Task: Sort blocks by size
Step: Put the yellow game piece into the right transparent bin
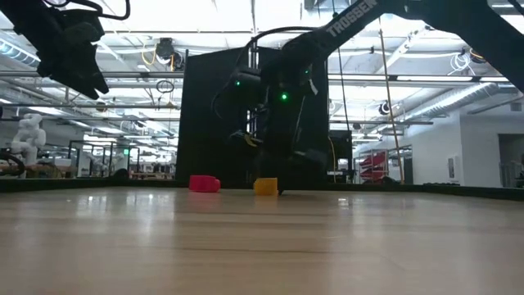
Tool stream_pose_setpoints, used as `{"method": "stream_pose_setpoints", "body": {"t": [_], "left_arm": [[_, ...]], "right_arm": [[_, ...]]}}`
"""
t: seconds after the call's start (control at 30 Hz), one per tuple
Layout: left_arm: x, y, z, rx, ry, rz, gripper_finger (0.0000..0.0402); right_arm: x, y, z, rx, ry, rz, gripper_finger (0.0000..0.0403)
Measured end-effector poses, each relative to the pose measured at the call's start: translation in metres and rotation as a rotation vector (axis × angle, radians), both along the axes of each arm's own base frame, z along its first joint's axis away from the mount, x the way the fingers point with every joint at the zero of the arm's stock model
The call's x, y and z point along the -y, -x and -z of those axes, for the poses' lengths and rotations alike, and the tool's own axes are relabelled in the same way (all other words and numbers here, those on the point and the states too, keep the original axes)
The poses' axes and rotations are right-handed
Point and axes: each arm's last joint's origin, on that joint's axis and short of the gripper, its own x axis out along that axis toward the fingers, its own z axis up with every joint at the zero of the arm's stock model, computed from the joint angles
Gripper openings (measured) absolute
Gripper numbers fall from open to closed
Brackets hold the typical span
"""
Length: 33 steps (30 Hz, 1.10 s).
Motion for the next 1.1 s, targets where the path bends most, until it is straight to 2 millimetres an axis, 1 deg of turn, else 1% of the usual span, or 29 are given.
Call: {"method": "stream_pose_setpoints", "body": {"t": [0.07, 0.13, 0.2, 0.27, 0.3, 0.4, 0.47, 0.57, 0.63, 0.73, 0.8, 0.83, 0.93, 1.03, 1.1], "left_arm": [[0.000, 0.000, 0.000, 0.000, 0.000, 0.000, 0.0255], [0.000, 0.000, 0.000, 0.001, 0.000, 0.000, 0.0255], [0.000, 0.000, 0.000, 0.000, 0.000, 0.000, 0.0255], [0.000, 0.000, 0.000, 0.000, 0.000, 0.000, 0.0255], [0.000, 0.000, 0.000, 0.000, 0.000, 0.000, 0.0255], [0.000, 0.000, 0.000, 0.001, 0.000, 0.000, 0.0255], [0.000, 0.000, 0.000, 0.000, 0.000, -0.001, 0.0255], [0.000, 0.000, 0.000, 0.000, 0.000, 0.000, 0.0255], [0.000, 0.000, 0.000, 0.000, 0.000, 0.000, 0.0255], [0.000, 0.000, 0.000, 0.000, 0.000, 0.000, 0.0255], [0.000, 0.000, 0.000, 0.001, 0.000, 0.000, 0.0255], [0.000, 0.000, 0.000, 0.000, 0.000, 0.000, 0.0255], [0.000, 0.000, 0.000, 0.000, 0.000, 0.001, 0.0255], [0.000, 0.000, 0.000, 0.001, 0.000, 0.000, 0.0255], [0.000, 0.000, 0.000, 0.002, -0.001, 0.001, 0.0255]], "right_arm": [[-0.002, 0.002, 0.001, -0.022, 0.001, 0.020, 0.0236], [-0.002, 0.003, 0.002, -0.035, -0.008, 0.019, 0.0210], [-0.002, 0.004, 0.002, -0.044, -0.011, 0.007, 0.0174], [-0.002, 0.004, 0.002, -0.051, -0.007, -0.005, 0.0129], [-0.002, 0.004, 0.002, -0.059, -0.005, -0.021, 0.0115], [-0.006, 0.001, 0.002, -0.072, -0.011, -0.104, 0.0114], [-0.012, -0.001, -0.002, -0.074, -0.014, -0.193, 0.0114], [-0.032, -0.002, -0.016, -0.086, -0.024, -0.324, 0.0114], [-0.048, 0.001, -0.032, -0.089, -0.010, -0.389, 0.0114], [-0.078, 0.010, -0.066, -0.072, 0.002, -0.485, 0.0114], [-0.106, 0.020, -0.088, -0.062, -0.001, -0.554, 0.0114], [-0.124, 0.028, -0.099, -0.059, -0.013, -0.584, 0.0114], [-0.173, 0.061, -0.132, -0.066, -0.054, -0.642, 0.0114], [-0.214, 0.106, -0.158, -0.107, -0.113, -0.606, 0.0114], [-0.239, 0.135, -0.170, -0.116, -0.148, -0.556, 0.0114]]}}
